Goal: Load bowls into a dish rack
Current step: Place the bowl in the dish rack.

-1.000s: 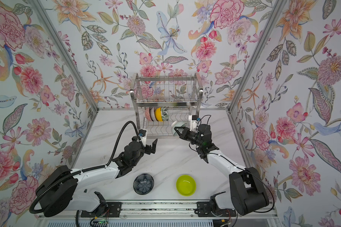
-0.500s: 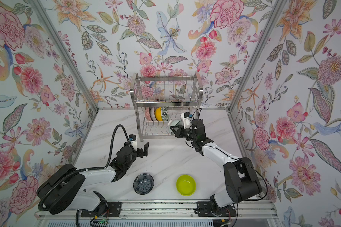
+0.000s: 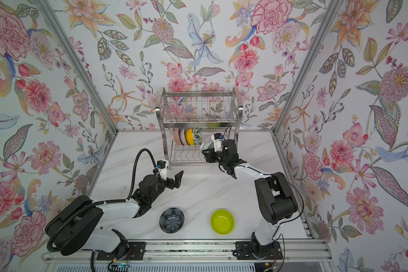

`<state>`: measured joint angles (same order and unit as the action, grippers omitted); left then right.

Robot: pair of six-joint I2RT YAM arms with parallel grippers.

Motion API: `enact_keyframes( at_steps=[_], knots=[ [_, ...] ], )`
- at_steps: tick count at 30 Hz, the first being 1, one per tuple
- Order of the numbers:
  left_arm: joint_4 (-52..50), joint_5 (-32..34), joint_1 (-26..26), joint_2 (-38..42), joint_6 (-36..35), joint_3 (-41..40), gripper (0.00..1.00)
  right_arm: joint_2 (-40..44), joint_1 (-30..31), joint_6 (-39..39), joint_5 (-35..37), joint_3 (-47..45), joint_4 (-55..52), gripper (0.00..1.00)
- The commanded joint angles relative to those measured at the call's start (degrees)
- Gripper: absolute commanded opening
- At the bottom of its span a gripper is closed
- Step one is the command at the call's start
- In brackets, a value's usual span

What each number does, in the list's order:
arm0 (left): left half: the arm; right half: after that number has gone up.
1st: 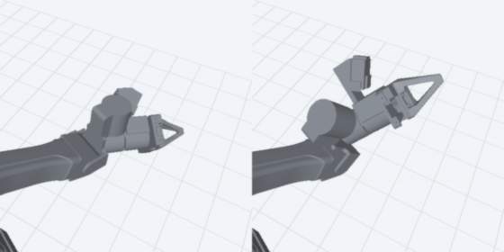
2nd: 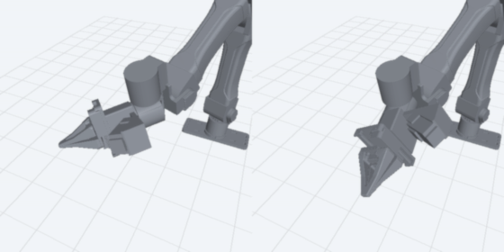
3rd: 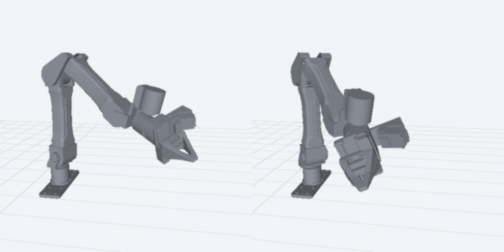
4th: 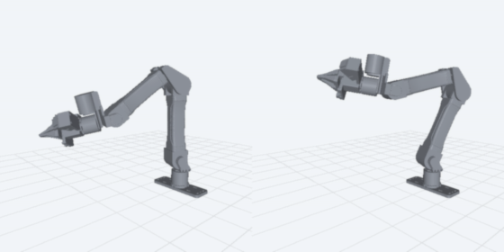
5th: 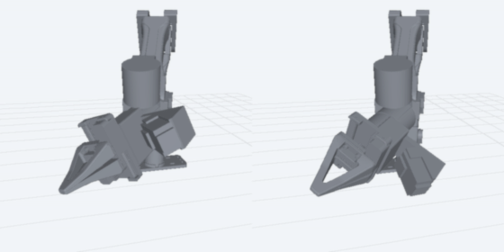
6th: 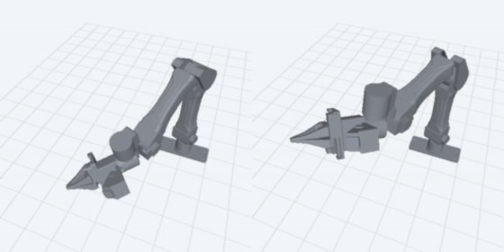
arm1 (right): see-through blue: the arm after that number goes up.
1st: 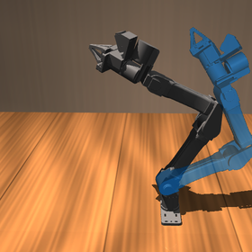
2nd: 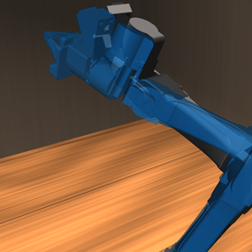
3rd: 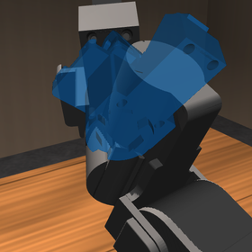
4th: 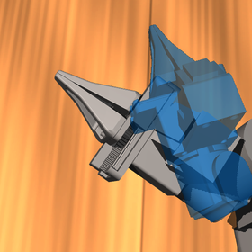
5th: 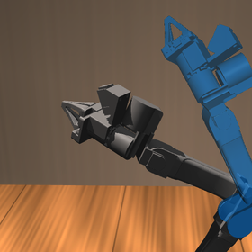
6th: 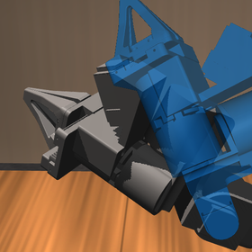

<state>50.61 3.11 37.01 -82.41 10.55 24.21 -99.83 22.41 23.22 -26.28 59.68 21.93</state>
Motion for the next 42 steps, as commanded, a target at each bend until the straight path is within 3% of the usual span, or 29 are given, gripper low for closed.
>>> enact_keyframes(
  at_steps=[1, 6, 13, 23, 42],
  knots=[
    [-1.00, 0.10, -0.28, 0.77, -1.33, 3.04, 0.99, -1.80, -0.35, -3.18, 1.18, 4.53, 5.35, 0.00],
    [-2.22, 3.20, -0.28, -0.90, -3.02, 5.76, 0.99, -6.63, -0.83, -3.95, 2.17, 9.74, 5.29, 0.00],
    [-0.68, 3.25, -0.29, 1.17, -1.76, 2.68, 0.99, -12.58, -2.08, -3.71, 1.77, 15.48, 8.25, 0.00],
    [-0.25, 3.65, -0.28, 1.20, -1.26, 2.37, 0.99, -22.48, -3.77, -3.68, -2.91, 26.27, 8.52, 0.00],
    [-0.86, 4.27, -0.28, -0.79, -1.63, 3.43, 0.99, -32.85, -4.89, -3.98, -12.84, 41.37, 1.58, 0.00]
  ],
)
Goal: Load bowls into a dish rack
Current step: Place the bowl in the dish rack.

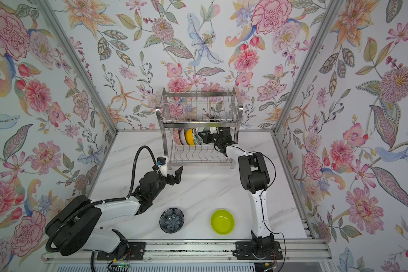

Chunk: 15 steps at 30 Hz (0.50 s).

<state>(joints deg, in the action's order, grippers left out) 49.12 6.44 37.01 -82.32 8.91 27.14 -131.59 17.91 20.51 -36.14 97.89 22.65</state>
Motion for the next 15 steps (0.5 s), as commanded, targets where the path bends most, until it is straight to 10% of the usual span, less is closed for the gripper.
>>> enact_keyframes(
  at_steps=[1, 15],
  knots=[
    [0.62, 0.95, -0.28, -1.04, 0.06, 0.63, 0.99, -1.67, -0.42, -1.31, -3.38, 4.09, -0.05, 0.00],
    [0.18, 1.11, -0.34, -1.52, -0.12, 1.12, 0.99, -6.08, -2.15, -1.00, -6.87, 8.45, -3.62, 0.00]
  ],
)
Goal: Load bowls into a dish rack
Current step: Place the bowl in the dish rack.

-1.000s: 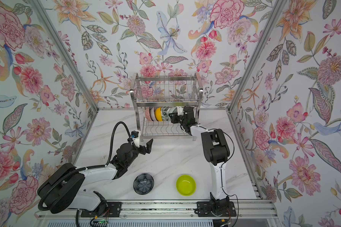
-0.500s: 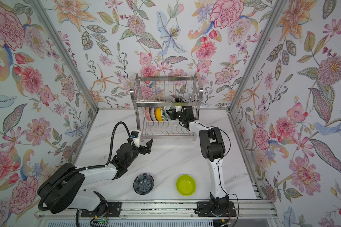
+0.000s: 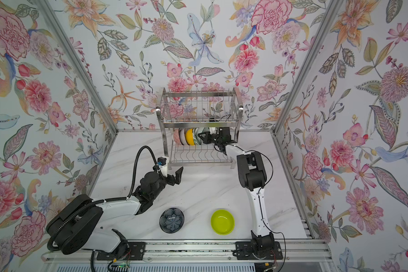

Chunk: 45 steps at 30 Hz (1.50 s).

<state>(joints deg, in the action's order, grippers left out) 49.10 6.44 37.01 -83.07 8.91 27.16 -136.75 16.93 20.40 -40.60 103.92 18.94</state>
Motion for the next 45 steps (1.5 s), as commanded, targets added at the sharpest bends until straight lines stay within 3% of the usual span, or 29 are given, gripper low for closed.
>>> enact_keyframes(
  at_steps=[1, 7, 16, 27, 45],
  knots=[
    [0.21, 1.12, -0.28, -0.78, -0.14, 1.14, 0.99, -1.20, -1.36, -1.04, -2.80, 2.86, -0.22, 0.00],
    [0.12, 1.08, -0.28, -1.11, -0.12, 1.25, 0.99, -2.03, -1.55, -3.14, -3.79, 4.98, -4.72, 0.00],
    [0.07, 0.93, -0.28, -1.22, -0.06, 1.47, 0.99, -1.52, -1.37, -5.68, 1.30, 4.56, -8.47, 0.00],
    [-0.10, 1.21, -0.28, -0.96, -0.23, 1.36, 0.99, -1.72, -0.94, -6.58, 3.66, 5.76, -10.70, 0.15],
    [-0.15, 1.12, -0.28, -0.34, -0.12, 1.24, 0.99, 2.34, 0.30, -7.84, 6.12, 2.00, -11.06, 0.28]
  ],
)
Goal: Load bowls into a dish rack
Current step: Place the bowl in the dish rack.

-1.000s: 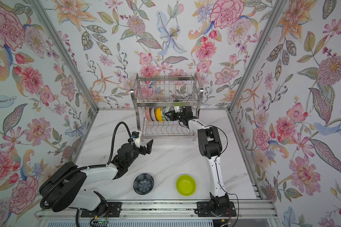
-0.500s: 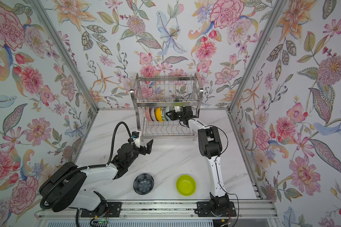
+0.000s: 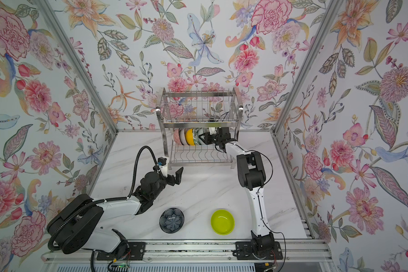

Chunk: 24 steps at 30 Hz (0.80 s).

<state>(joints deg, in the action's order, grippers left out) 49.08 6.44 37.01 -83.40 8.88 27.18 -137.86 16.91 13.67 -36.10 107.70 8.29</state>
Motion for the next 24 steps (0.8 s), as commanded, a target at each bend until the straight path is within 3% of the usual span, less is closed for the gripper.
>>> enact_keyframes(
  at_steps=[1, 9, 24],
  knots=[
    [-0.12, 1.10, -0.41, -0.01, -0.14, 1.21, 0.99, 3.92, 0.41, -1.10, 2.10, -2.45, -0.09, 0.28],
    [-0.13, 1.18, -0.30, 0.60, 0.12, 1.03, 0.99, 7.71, 0.75, -1.28, 3.37, -7.35, 1.80, 0.37],
    [-0.54, 0.95, -0.32, 0.91, 0.95, 1.03, 0.99, 17.35, 1.64, -0.05, 8.37, -21.17, 9.15, 0.70]
  ],
)
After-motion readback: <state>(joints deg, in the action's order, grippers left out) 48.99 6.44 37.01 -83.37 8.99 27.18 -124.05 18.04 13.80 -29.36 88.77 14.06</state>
